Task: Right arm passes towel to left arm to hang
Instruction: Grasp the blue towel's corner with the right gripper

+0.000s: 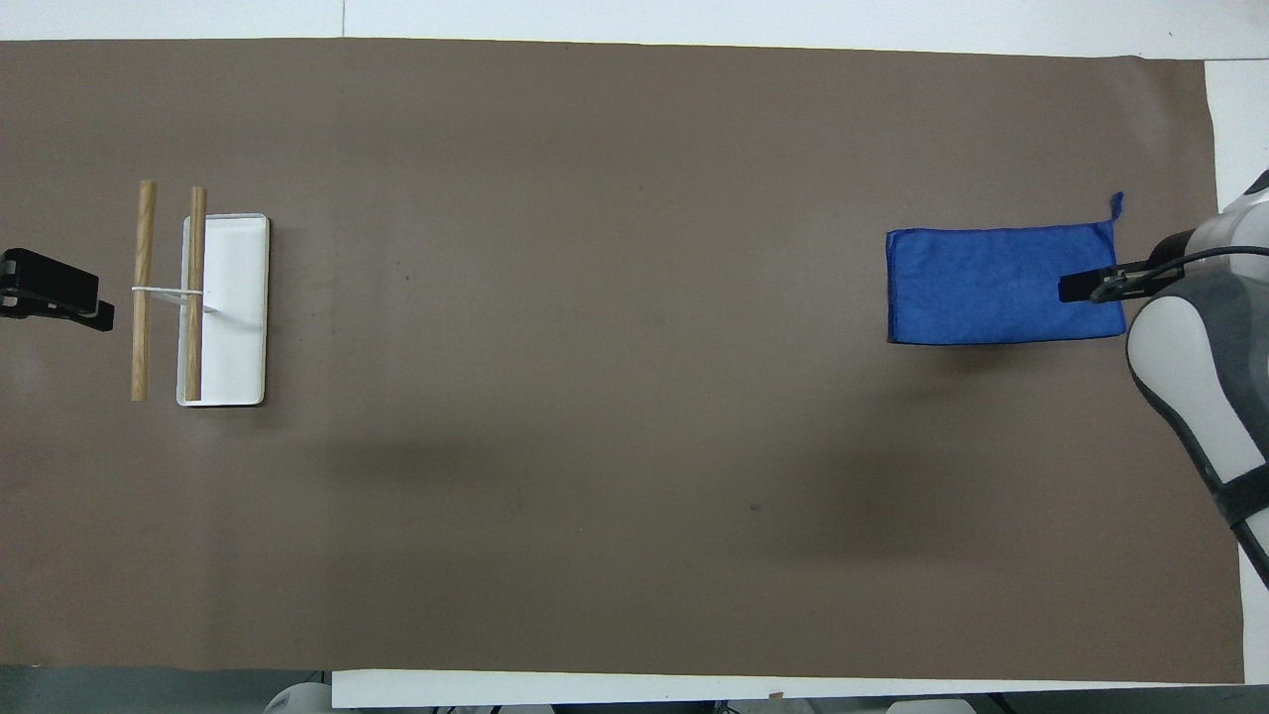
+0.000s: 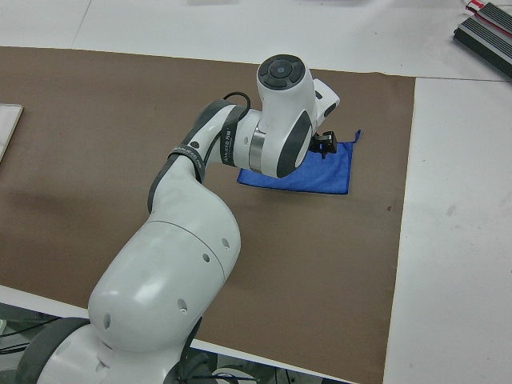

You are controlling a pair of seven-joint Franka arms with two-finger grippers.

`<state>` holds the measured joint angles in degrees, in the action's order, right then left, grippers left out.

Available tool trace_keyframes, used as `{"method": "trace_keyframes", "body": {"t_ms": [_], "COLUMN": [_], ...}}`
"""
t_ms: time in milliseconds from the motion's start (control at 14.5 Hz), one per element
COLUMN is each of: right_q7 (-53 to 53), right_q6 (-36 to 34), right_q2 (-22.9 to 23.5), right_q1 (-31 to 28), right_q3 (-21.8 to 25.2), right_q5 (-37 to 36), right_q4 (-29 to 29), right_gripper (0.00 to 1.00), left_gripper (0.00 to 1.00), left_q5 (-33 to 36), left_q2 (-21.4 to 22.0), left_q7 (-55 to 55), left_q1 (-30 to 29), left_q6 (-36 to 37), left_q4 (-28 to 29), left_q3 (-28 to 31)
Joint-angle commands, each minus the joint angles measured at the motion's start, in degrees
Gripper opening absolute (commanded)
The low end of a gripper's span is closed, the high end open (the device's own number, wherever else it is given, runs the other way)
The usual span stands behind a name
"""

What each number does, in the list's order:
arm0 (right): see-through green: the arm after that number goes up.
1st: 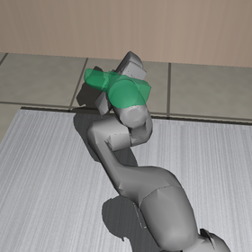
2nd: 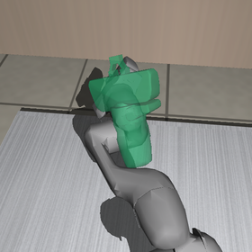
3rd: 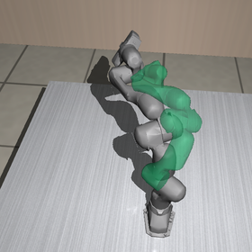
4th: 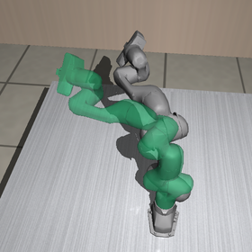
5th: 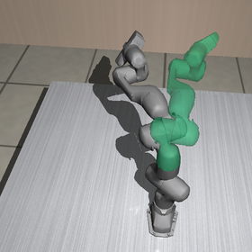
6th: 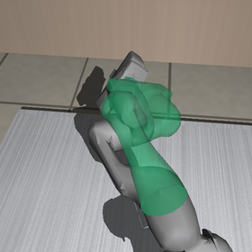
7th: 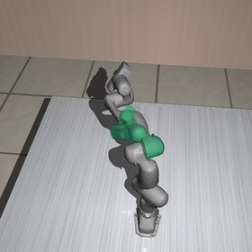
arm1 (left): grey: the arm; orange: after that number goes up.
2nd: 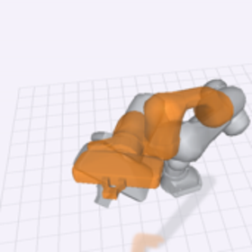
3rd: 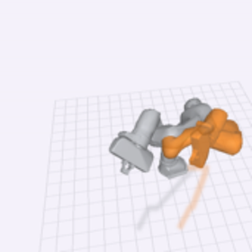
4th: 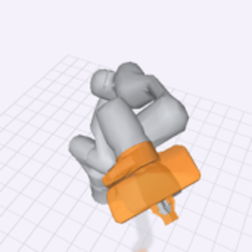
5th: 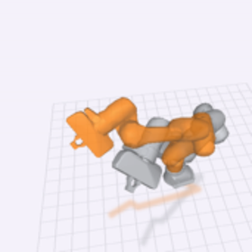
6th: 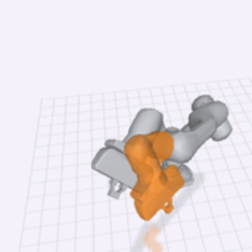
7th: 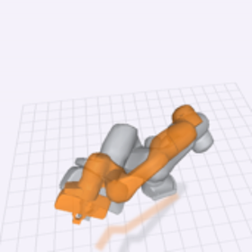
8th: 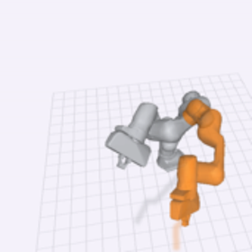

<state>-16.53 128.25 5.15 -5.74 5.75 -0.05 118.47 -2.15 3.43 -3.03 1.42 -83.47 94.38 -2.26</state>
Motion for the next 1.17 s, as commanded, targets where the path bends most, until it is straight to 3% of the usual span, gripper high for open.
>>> {"method": "trace_keyframes", "body": {"t_ms": [0, 207, 552, 1103], "right_q7": [-2.89, -5.44, -5.44, -5.44], "right_q6": [4.8, 9.55, 12.8, 13.69], "right_q2": [4.77, 9.25, 12.25, 13.57], "right_q1": [-1.38, -1.73, -1.64, -1.64], "right_q3": [-0.74, -0.91, -1.53, -2.15], "right_q5": [1.63, 1.63, 1.63, 1.63], "right_q4": [-0.26, -0.61, -0.61, -0.26], "right_gripper": [1.0, 1.0, 0.99, 0.82], "left_gripper": [1.0, 1.0, 1.0, 1.0], "left_q5": [1.36, 1.62, 1.53, 1.53], "left_q2": [0.26, 0.35, 0.53, 0.79], "left_q7": [0.22, 0.13, 0.13, -0.05], "left_q1": [0.6, 0.25, -0.1, 0.07], "left_q6": [-1.51, -2.13, -1.52, -2.13], "left_q4": [-0.16, 0.01, 0.28, 1.24], "left_q3": [-0.29, -0.47, -0.47, -0.47]}}
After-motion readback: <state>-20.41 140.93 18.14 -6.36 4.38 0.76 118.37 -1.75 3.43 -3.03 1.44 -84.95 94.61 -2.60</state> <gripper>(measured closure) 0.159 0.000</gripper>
